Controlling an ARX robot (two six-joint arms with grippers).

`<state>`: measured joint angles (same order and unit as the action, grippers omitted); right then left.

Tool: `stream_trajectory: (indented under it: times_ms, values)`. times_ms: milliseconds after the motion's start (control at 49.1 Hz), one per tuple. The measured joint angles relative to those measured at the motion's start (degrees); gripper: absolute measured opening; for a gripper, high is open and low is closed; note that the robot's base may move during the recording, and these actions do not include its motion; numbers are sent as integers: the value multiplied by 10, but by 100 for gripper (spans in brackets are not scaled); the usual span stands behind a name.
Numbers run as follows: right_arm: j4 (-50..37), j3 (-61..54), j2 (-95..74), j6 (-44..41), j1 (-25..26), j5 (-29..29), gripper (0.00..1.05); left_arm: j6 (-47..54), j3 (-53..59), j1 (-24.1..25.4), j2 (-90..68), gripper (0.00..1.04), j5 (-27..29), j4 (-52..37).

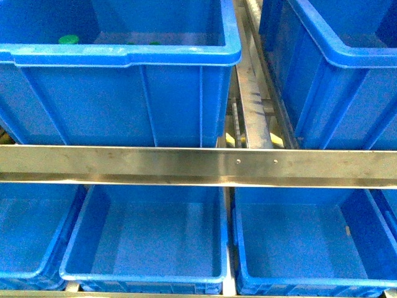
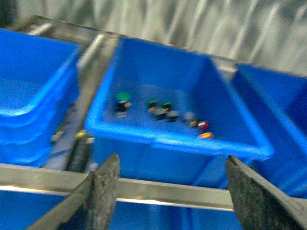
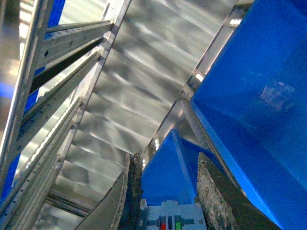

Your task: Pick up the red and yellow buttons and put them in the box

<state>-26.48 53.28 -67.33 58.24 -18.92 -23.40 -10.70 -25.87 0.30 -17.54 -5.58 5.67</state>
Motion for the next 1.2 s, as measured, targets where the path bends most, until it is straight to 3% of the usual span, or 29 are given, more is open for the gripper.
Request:
stream_trajectory:
  times_ms: [61, 244, 367, 692, 1201]
  values:
    - [-3, -2, 6, -31, -13, -20, 25, 57, 92, 0, 61, 48, 57, -21]
    - [-9, -10, 10, -81, -41, -42, 25, 91, 227, -3, 148, 19, 56, -52]
    - [-11, -15, 12, -109, -56, -62, 25, 97, 246, -3, 164, 2, 55, -54]
    - [-24, -40, 14, -193, -90, -100, 25, 99, 246, -3, 167, 3, 56, -56]
    - [-62, -51, 14, -243, -100, -111, 25, 101, 246, -3, 167, 98, 56, -56]
